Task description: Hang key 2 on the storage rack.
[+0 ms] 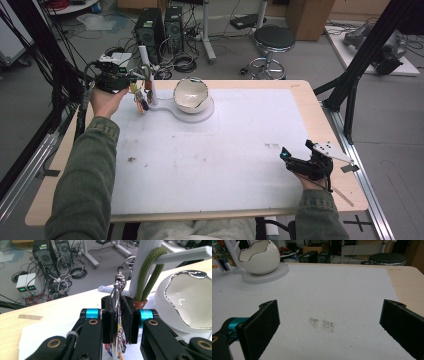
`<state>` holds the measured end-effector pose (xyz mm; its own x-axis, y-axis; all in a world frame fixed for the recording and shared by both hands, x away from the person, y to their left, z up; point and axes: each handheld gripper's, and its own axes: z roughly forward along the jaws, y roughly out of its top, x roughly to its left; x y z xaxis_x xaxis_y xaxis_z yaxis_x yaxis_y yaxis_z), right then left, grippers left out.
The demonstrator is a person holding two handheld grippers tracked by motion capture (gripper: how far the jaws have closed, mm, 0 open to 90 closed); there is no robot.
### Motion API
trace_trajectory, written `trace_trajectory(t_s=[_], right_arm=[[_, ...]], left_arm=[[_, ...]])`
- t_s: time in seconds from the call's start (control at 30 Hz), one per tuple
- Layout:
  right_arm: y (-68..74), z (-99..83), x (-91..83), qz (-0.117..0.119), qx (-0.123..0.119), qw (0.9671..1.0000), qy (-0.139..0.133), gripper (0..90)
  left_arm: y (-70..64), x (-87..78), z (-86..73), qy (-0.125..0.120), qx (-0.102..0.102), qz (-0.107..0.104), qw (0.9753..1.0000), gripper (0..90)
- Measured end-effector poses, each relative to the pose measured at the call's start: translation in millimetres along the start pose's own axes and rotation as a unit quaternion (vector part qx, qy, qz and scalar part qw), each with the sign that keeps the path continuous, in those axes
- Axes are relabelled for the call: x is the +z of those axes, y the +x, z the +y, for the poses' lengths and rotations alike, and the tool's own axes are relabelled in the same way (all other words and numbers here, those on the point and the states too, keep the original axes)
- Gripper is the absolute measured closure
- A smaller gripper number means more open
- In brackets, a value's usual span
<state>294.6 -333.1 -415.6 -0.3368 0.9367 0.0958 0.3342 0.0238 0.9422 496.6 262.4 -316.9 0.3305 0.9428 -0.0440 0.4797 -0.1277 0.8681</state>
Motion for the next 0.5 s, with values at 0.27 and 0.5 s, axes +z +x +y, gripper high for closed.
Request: trace_trajectory(t_s=[0.27,0.5], right_arm=[[-1.0,0.2,-0.9,0.0,0.002,1.0,-0.005,1.9],[-1.2,0.1,0.7,0.002,0.004,1.0,-0.001,1.9]], left_arm=[[-3.4,4.2,-5.1,0.007,-0.014,-0.009,0.9998,79.0],[-2.4,4.3,-8.8,0.009,-0.02,-0.013,0.9997,78.7]])
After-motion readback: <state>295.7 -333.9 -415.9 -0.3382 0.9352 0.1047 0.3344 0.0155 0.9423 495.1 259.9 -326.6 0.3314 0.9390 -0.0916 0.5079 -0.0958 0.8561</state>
